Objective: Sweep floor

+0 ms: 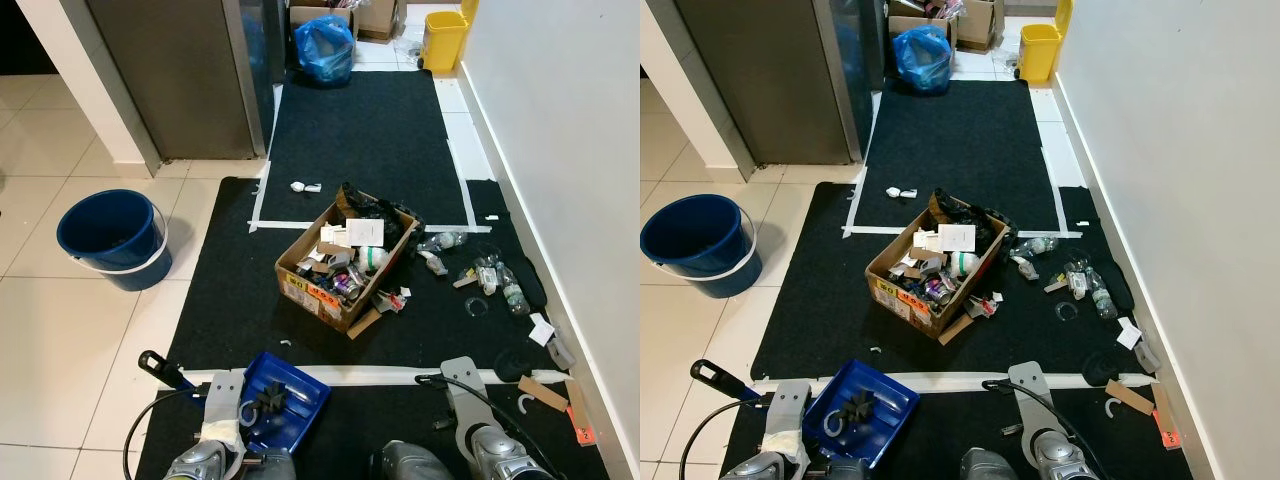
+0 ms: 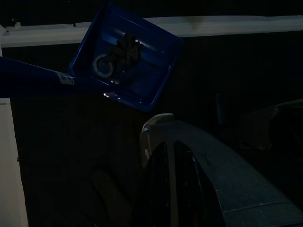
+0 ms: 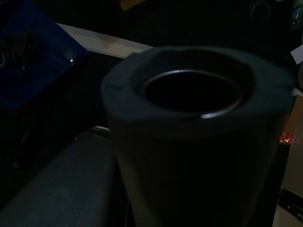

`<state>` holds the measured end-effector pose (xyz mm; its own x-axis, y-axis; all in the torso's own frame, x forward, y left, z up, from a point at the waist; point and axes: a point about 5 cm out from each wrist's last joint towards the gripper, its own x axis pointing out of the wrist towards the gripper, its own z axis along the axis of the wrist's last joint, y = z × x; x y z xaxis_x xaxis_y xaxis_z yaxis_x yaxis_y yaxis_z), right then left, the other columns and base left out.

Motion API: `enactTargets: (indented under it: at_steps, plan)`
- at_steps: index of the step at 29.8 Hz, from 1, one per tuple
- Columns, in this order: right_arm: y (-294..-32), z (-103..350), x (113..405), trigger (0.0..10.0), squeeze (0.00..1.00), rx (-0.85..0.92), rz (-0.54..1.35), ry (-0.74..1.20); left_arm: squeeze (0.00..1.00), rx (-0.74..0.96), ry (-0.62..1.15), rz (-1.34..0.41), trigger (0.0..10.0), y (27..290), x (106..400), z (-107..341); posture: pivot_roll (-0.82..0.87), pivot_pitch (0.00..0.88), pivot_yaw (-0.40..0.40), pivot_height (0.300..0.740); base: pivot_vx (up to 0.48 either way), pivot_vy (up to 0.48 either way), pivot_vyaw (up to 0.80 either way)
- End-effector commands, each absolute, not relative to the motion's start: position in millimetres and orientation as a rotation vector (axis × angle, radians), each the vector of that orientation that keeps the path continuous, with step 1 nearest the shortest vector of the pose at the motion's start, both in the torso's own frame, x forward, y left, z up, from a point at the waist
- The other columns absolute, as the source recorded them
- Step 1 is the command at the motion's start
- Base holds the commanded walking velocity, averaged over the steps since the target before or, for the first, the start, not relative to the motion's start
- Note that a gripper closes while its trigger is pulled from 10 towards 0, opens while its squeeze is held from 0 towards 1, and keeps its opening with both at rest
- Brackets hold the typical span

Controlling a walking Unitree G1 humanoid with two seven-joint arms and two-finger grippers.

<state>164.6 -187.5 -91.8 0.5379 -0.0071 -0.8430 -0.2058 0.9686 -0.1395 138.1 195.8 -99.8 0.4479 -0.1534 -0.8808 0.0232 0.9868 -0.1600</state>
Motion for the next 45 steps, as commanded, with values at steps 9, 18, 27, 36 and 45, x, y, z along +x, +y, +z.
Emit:
enactTargets:
  at_steps: [9,18,27,36,45]
  plan:
    - [-188.2,-96.1,155.6,10.0,0.00,-0.247,0.129,1.054,0.00,-0.146,1.105,-0.101,10.0,195.7,138.1,-99.9,0.17,0.000,-0.024,0.740,0.000,0.000,0.00]
    - [-188.0,-95.9,156.1,10.0,0.00,-0.248,0.133,1.054,0.00,-0.149,1.104,-0.099,10.0,195.9,138.4,-99.8,0.18,0.000,-0.026,0.740,0.000,0.000,0.00]
    - [-189.0,-96.2,155.2,10.0,0.00,-0.252,0.132,1.056,0.00,-0.157,1.103,-0.100,10.0,193.9,138.5,-100.0,0.18,0.000,-0.028,0.740,0.000,0.000,0.00]
    - [-189.4,-96.5,154.3,10.0,0.00,-0.252,0.132,1.058,0.00,-0.159,1.103,-0.102,10.0,193.6,138.3,-100.1,0.17,0.000,-0.028,0.740,0.000,0.000,0.00]
    - [-189.2,-96.5,154.1,10.0,0.00,-0.252,0.133,1.058,0.00,-0.159,1.102,-0.105,10.0,193.0,138.8,-100.0,0.17,0.000,-0.027,0.740,0.000,0.000,0.00]
